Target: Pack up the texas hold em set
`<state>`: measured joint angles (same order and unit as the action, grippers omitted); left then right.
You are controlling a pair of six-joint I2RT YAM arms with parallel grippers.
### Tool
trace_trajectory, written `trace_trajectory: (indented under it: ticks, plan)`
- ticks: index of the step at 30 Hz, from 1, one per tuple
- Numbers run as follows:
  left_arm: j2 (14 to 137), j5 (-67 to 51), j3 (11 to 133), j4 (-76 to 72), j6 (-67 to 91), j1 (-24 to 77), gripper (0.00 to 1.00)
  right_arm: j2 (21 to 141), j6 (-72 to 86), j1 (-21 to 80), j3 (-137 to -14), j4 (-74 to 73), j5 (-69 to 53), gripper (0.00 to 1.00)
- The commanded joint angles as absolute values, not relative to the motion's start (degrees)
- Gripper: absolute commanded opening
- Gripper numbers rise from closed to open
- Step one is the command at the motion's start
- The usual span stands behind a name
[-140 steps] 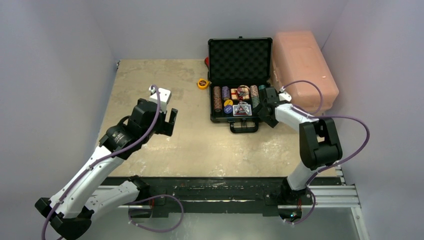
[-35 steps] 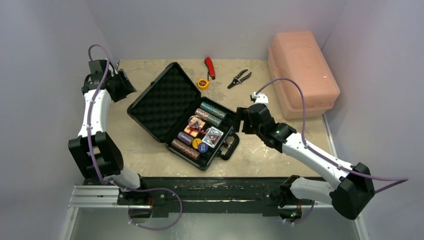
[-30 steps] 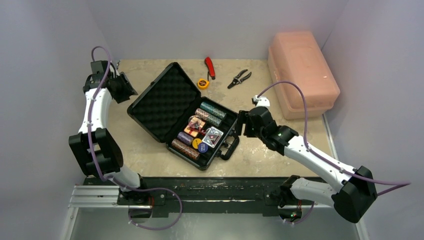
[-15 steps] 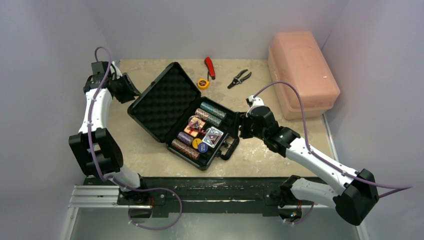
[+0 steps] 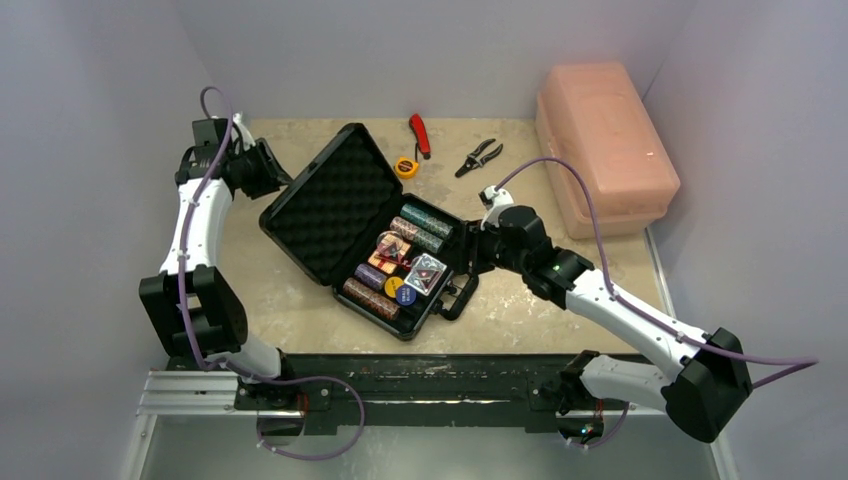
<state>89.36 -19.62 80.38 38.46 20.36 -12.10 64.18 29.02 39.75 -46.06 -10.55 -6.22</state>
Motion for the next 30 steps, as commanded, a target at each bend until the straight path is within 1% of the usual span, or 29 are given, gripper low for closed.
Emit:
trace_trajectory:
  ticks: [1, 8, 11, 14, 18, 21, 25, 30]
  plan:
    - [86.25, -24.23, 78.73, 43.03, 19.01, -8.91, 0.41, 64.07, 29.06, 40.27, -47.66, -5.45, -10.83, 0.57]
    - [84.43, -23.52, 77.36, 43.29, 18.66, -6.02, 0.41, 67.03, 28.30, 41.88, -51.00, -2.96, -12.48, 0.45]
    - [84.31, -22.96, 77.34, 43.37, 18.63, -4.50, 0.41, 69.76, 26.96, 42.97, -53.61, -2.76, -12.76, 0.38]
    - [83.82, -22.85, 76.89, 42.93, 19.09, -3.36, 0.42, 73.31, 25.93, 44.17, -56.94, -2.96, -13.93, 0.26]
    - [83.28, -23.02, 76.23, 42.47, 19.42, -2.11, 0.42, 78.93, 25.50, 46.37, -61.35, -3.05, -12.95, 0.13]
    - [83.10, -23.02, 75.74, 42.13, 19.43, -1.06, 0.42, 83.37, 26.43, 47.87, -65.72, -3.82, -12.41, 0.00]
    - [82.62, -22.53, 75.28, 42.46, 19.04, -0.53, 0.42, 86.25, 28.11, 49.52, -69.64, -4.49, -9.89, 0.00]
    - [81.25, -20.73, 75.23, 43.05, 18.29, 2.51, 0.42, 87.88, 28.83, 50.32, -72.59, -5.45, -8.00, 0.00]
